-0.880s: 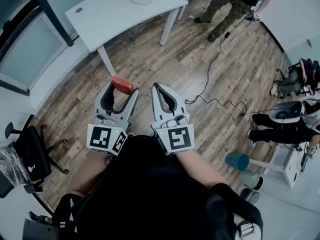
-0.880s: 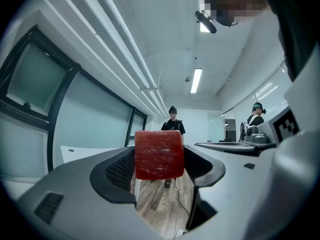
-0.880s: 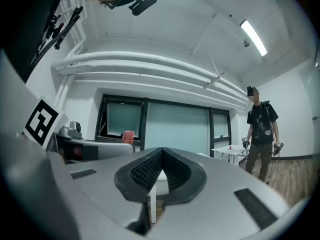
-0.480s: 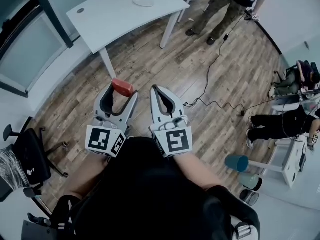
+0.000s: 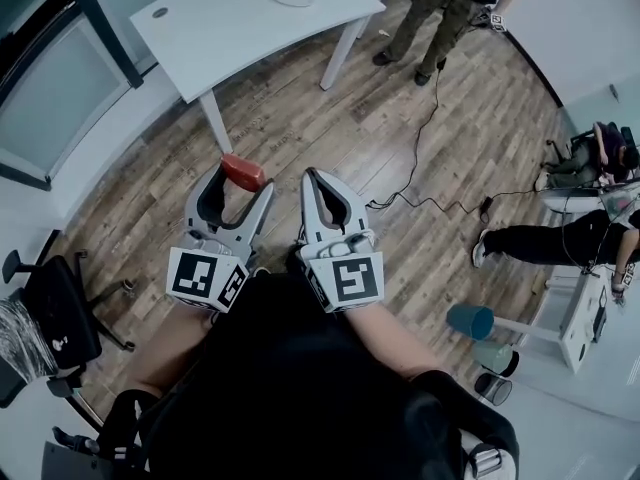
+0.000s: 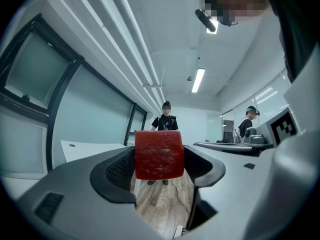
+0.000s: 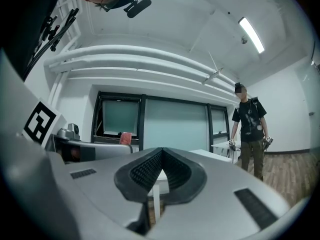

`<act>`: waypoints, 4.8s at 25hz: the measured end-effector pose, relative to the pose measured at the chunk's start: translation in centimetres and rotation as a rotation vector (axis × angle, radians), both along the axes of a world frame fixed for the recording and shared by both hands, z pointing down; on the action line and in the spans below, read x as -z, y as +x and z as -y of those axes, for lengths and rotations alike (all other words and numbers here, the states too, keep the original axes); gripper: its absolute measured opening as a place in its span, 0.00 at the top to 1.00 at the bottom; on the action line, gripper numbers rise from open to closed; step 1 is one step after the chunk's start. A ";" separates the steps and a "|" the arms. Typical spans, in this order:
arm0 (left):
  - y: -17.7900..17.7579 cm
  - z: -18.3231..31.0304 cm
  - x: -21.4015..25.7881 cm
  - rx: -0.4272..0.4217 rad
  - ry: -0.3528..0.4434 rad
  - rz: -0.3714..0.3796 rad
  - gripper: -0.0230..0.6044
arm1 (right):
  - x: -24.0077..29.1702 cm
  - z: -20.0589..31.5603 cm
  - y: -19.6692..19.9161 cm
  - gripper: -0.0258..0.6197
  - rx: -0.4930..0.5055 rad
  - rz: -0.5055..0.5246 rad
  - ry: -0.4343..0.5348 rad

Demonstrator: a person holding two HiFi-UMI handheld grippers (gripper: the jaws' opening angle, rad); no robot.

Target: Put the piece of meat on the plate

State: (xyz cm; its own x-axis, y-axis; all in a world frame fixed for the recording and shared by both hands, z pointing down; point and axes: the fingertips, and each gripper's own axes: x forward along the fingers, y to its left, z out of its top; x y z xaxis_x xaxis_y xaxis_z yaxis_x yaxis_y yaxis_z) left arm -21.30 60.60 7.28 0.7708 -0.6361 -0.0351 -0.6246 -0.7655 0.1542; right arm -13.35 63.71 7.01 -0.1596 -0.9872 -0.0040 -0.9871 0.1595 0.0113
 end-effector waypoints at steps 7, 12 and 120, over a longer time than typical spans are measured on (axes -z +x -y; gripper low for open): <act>2.4 4.8 -1.6 0.010 -0.041 0.011 0.48 | -2.4 5.1 3.2 0.96 0.003 0.043 -0.042; 5.8 10.0 -1.8 0.041 -0.051 0.011 0.48 | -2.6 11.1 7.2 0.96 0.027 0.048 -0.053; 30.1 68.1 -22.2 0.162 -0.451 0.477 0.48 | -19.4 71.3 30.6 0.95 0.226 0.049 -0.502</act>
State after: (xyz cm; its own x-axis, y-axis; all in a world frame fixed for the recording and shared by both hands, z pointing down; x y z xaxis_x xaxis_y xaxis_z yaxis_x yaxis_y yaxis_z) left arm 8.76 -7.47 29.44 0.5297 -0.6174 0.5815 -0.8052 -0.5815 0.1161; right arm 17.23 -7.62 26.41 -0.3790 -0.8110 0.4457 -0.9252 0.3416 -0.1653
